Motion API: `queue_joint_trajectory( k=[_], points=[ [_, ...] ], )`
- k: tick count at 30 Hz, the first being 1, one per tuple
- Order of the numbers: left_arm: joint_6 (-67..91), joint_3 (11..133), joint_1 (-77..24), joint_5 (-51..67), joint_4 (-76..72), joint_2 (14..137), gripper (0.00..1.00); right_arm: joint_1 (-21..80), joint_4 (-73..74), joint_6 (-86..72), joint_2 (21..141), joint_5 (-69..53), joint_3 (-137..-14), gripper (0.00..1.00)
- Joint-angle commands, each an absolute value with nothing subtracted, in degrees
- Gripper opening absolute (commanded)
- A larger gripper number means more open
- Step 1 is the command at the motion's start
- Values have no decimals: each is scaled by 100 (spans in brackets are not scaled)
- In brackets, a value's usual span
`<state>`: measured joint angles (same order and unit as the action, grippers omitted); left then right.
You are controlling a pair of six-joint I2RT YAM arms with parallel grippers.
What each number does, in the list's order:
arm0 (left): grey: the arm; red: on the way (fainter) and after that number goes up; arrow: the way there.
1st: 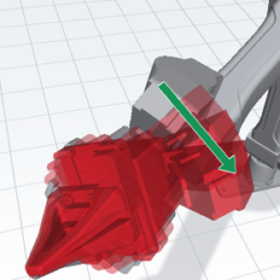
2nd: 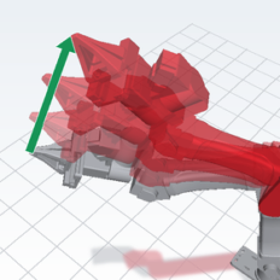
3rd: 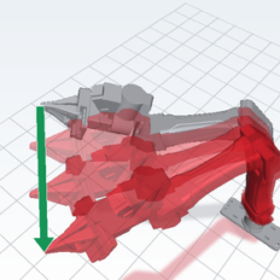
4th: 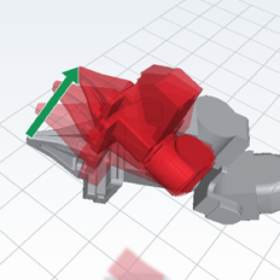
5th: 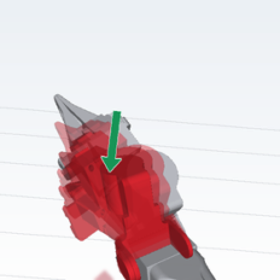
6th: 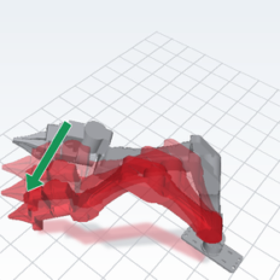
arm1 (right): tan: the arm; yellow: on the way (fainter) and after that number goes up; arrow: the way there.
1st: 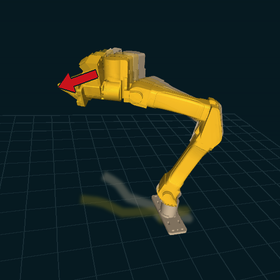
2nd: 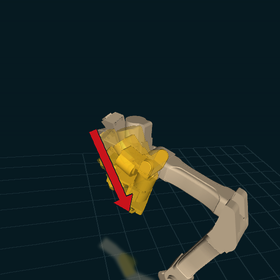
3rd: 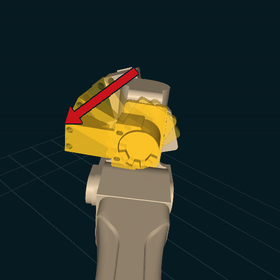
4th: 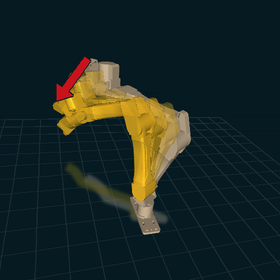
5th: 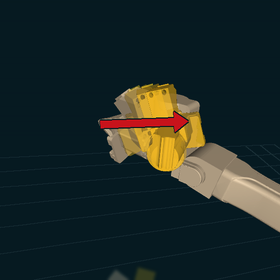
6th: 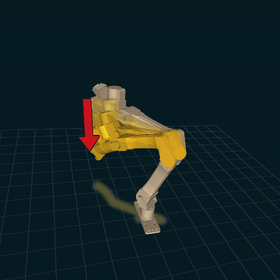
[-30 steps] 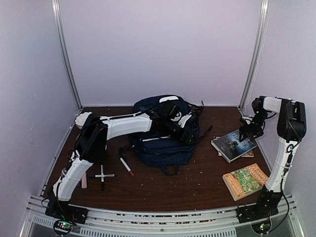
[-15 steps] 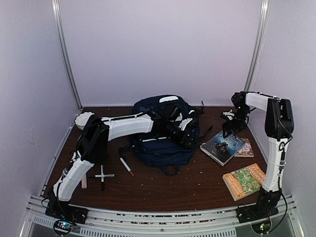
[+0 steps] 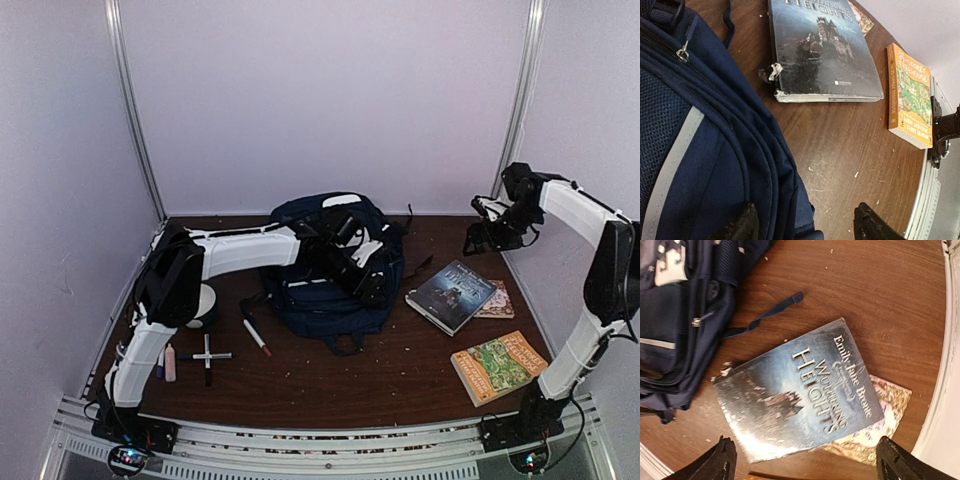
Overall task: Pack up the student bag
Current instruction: Pick up the book.
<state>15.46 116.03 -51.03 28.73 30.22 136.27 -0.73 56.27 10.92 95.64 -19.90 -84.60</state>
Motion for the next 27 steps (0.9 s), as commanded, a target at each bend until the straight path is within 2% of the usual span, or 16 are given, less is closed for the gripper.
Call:
queue_joint_trajectory(
  k=[1,4,10,22,27],
  points=[
    [1234,11644,-5112,2531,3127,13534,68,-267,5672,542,9331,-2613,-7741,97],
    [1207,11675,-5107,2407,3185,13526,68,-389,6047,622,9510,-2518,-7699,96],
    [1102,11569,-5098,2206,3320,13497,68,-782,6196,344,9907,-3187,-7442,95],
    [1240,11466,-5099,2050,3322,13402,68,-734,5810,-155,10208,-3829,-6563,97],
    [1338,11530,-5090,1900,3372,13366,68,-722,5014,-686,10020,-4600,-5931,96]
  ],
)
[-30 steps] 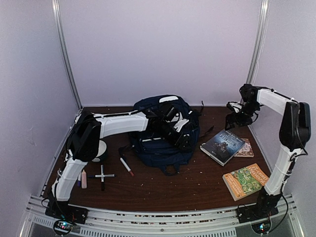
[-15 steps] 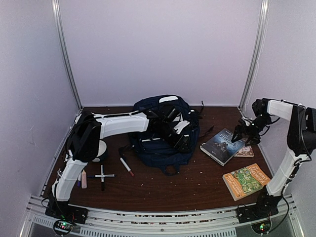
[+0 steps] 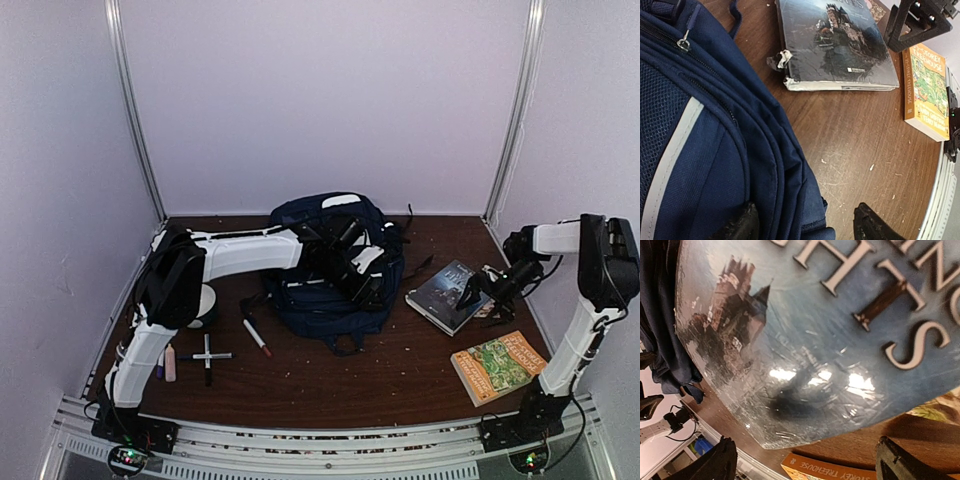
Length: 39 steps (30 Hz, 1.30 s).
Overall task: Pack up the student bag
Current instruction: Pick up the book.
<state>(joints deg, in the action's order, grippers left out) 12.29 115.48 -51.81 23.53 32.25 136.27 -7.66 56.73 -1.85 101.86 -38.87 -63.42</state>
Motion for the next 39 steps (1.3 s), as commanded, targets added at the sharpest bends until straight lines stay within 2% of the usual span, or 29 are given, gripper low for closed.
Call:
queue_joint_trajectory(
  k=[1,16,29,35,39],
  points=[
    [1343,11574,-5091,1861,3426,13366,68,-713,4811,-809,9929,-4672,-5780,96],
    [1311,12460,-4990,1082,4532,13261,68,-721,690,-3963,8535,-5302,-2951,93],
    [1209,12360,-4840,335,4834,12622,68,-800,-1187,-4653,9023,-5210,-2476,91],
    [1180,12405,-4791,241,4872,12577,69,-839,-1865,-4919,9163,-5268,-2359,81],
    [1178,12378,-4790,195,4887,12565,69,-923,-2154,-5040,9232,-5337,-2332,67]
  ],
)
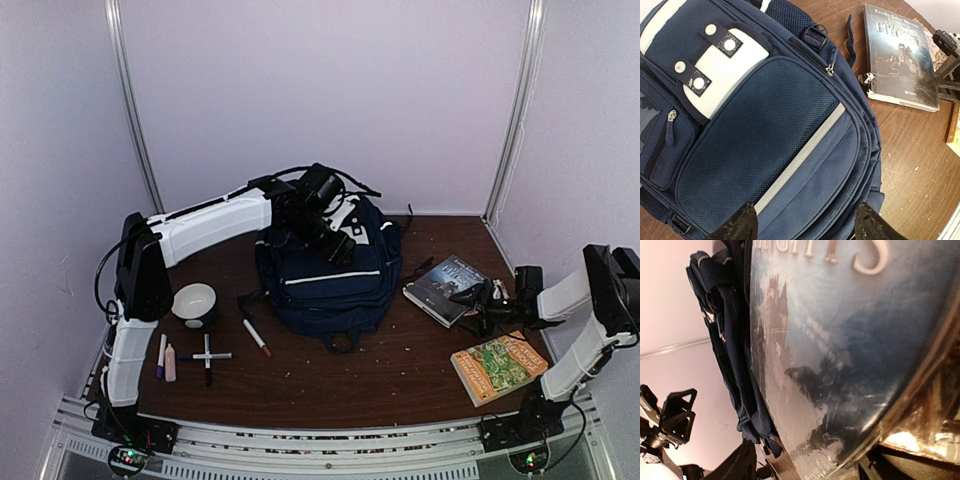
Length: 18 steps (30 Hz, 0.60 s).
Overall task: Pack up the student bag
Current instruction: Pick up the book.
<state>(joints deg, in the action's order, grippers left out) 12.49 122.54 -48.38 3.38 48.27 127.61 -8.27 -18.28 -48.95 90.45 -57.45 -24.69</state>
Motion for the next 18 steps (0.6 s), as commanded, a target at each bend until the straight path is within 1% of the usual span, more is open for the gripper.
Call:
queue_joint_trajectory(
  k=[1,4,8,14,18],
  points=[
    [1178,12366,-4790,179,4887,12560,69,-945,-2215,-5075,9263,-5366,-2334,62],
    [1186,12335,-4790,146,4888,12568,69,-990,-2244,-5052,9360,-5468,-2399,50],
    [1179,12297,-4791,141,4887,12569,69,-1053,-1966,-4909,9278,-5448,-2437,47],
    [1148,12236,-4790,81,4883,12568,69,-1059,-1759,-4687,8814,-5412,-2390,37],
    [1102,12171,-4791,10,4852,12568,69,-1068,-1782,-4597,8882,-5363,-2416,36]
  ],
)
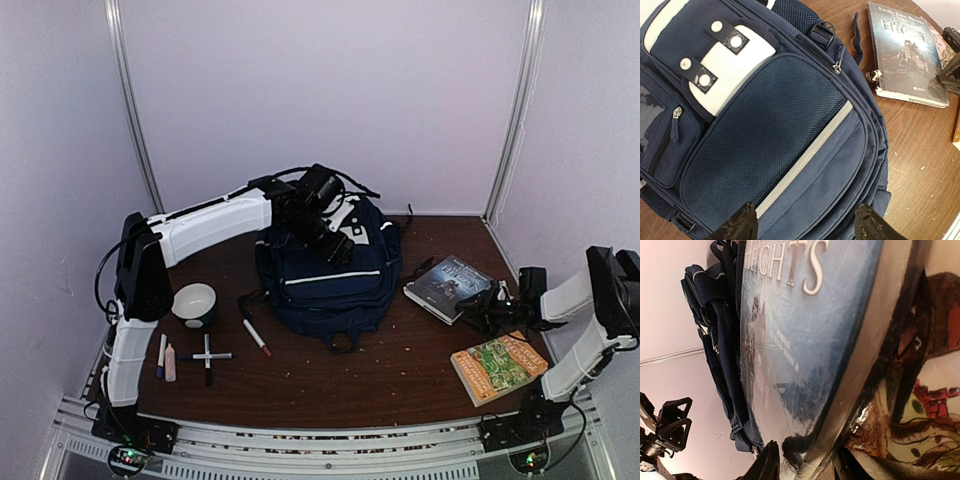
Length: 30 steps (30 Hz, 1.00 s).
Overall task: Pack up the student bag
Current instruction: Pick up the book.
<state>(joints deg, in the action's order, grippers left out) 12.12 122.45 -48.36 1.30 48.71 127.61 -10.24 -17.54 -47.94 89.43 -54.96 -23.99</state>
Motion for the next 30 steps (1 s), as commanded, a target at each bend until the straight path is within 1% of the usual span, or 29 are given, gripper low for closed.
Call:
queue_joint_trajectory(
  k=[1,5,9,12,16,21,23,26,30],
  points=[
    [1092,12153,-4790,4,4852,12568,69,-1072,-1823,-4623,8960,-5400,-2447,36],
    [1060,12052,-4790,-41,4857,12528,69,-1072,-1855,-4694,9251,-5559,-2624,33],
    [1033,11968,-4794,-96,4856,12497,69,-1072,-1908,-4651,9271,-5562,-2592,30],
    [1037,11944,-4790,-132,4852,12489,69,-1072,-1901,-4651,9078,-5632,-2570,25],
    [1031,11937,-4791,-141,4823,12490,69,-1072,-1843,-4511,8434,-5699,-2503,18],
    [914,11941,-4786,-103,4719,12499,69,-1072,-1231,-3977,8199,-5696,-2784,16],
    [870,11958,-4775,-90,4695,12507,69,-1068,-1004,-3821,8151,-5672,-2938,12],
    [809,11939,-4751,-84,4672,12512,69,-969,487,-2607,8107,-5157,-3519,6],
    [739,11847,-4731,-76,4596,12507,69,-813,1184,-1853,7894,-4938,-3950,2]
  ],
)
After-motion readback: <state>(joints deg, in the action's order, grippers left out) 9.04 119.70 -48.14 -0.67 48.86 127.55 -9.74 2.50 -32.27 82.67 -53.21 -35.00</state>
